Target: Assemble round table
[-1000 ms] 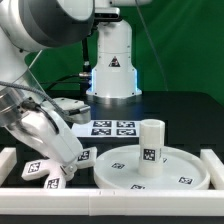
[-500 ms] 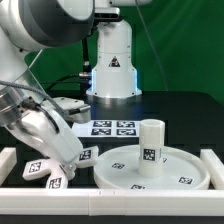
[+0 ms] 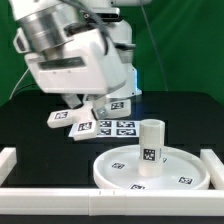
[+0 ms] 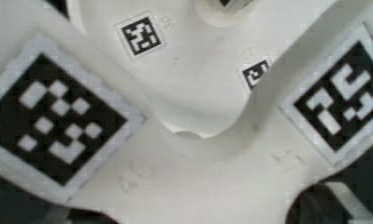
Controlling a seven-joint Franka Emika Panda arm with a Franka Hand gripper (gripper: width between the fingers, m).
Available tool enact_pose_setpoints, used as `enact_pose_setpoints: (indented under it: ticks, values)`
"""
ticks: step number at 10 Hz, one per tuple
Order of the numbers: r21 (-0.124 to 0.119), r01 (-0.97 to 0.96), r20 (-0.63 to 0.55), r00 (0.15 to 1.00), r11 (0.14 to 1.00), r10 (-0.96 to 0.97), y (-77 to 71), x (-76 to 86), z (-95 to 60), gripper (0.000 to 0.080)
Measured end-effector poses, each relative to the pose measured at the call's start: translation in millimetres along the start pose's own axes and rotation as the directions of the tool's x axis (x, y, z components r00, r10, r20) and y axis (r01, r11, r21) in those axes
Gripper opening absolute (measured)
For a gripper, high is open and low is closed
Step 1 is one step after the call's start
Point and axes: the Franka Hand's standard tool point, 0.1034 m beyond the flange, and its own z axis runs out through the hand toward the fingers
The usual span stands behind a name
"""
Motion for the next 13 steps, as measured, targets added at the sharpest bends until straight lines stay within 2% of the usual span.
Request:
enact_pose_setpoints:
  ticks: [1,2,4,5,6,7,8,10,12,13]
  values:
    - [0.040,-0.039,-0.068,0.997,0.998,0.041,6.8,1.9,0.7,0.0448]
    - [0.047,-0.042,-0.131,0.990,0.998,0.047,7.0,6.0,0.6,0.0448]
    - [0.072,-0.032,-0.258,0.965,0.997,0.049,-5.7,3.4,3.3,0.0448]
    - [0.073,-0.049,-0.305,0.950,0.996,0.069,-22.6,-14.8,-0.5,0.0448]
    - [0.071,-0.025,-0.343,0.938,0.997,0.048,-41.3,-44.0,-1.4,0.0449]
    - [0.065,-0.035,-0.343,0.938,0.997,0.056,-52.6,-69.2,5.0,0.0449]
    - [0.060,-0.026,-0.342,0.939,0.998,0.045,-62.3,-84.0,11.0,0.0449]
    - [0.055,-0.013,-0.346,0.938,0.998,0.032,-57.4,-77.2,9.6,0.0449]
    - [0.056,-0.010,-0.344,0.939,0.998,0.029,-59.0,-80.2,10.1,0.0449]
    - [0.065,0.000,-0.345,0.938,0.998,0.022,-60.4,-88.4,6.2,0.0449]
